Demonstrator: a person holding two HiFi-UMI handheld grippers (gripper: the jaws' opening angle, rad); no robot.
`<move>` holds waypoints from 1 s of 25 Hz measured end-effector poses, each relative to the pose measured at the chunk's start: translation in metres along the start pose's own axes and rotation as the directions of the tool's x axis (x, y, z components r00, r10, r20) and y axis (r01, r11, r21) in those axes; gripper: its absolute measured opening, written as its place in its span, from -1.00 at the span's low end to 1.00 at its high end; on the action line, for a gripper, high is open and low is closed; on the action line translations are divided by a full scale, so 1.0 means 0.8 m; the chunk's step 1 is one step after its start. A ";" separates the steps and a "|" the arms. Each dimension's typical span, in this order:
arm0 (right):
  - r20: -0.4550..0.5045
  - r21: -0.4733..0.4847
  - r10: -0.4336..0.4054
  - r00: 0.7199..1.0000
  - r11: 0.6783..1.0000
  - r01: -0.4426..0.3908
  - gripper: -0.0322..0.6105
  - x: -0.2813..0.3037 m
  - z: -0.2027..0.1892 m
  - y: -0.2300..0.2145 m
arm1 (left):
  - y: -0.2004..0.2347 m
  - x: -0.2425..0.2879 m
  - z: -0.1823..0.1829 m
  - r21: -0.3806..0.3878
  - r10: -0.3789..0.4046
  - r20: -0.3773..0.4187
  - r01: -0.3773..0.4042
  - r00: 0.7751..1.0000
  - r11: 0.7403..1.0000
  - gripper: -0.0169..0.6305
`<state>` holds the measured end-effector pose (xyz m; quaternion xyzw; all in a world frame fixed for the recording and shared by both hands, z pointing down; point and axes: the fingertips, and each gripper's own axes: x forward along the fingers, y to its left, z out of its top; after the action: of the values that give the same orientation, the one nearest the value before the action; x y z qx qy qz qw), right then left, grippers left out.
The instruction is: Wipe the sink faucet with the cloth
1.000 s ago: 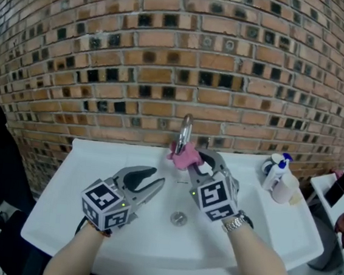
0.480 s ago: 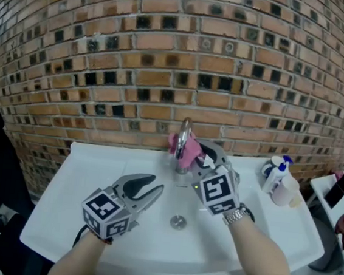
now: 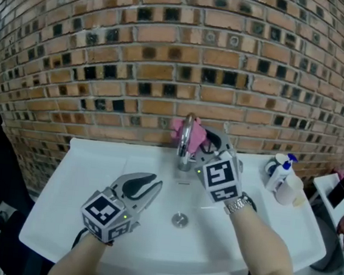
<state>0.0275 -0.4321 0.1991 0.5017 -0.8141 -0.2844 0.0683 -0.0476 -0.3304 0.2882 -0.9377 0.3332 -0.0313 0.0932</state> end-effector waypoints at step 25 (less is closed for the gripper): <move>-0.319 0.155 0.043 0.947 0.988 0.008 -0.66 0.016 -0.124 0.029 | 0.010 0.002 -0.002 0.052 0.054 0.007 -0.054 0.999 0.997 -0.78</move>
<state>0.0427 -0.4745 0.2913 0.5378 -0.8161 -0.1346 0.1634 -0.0520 -0.3378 0.2877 -0.9257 0.3572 -0.0351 0.1191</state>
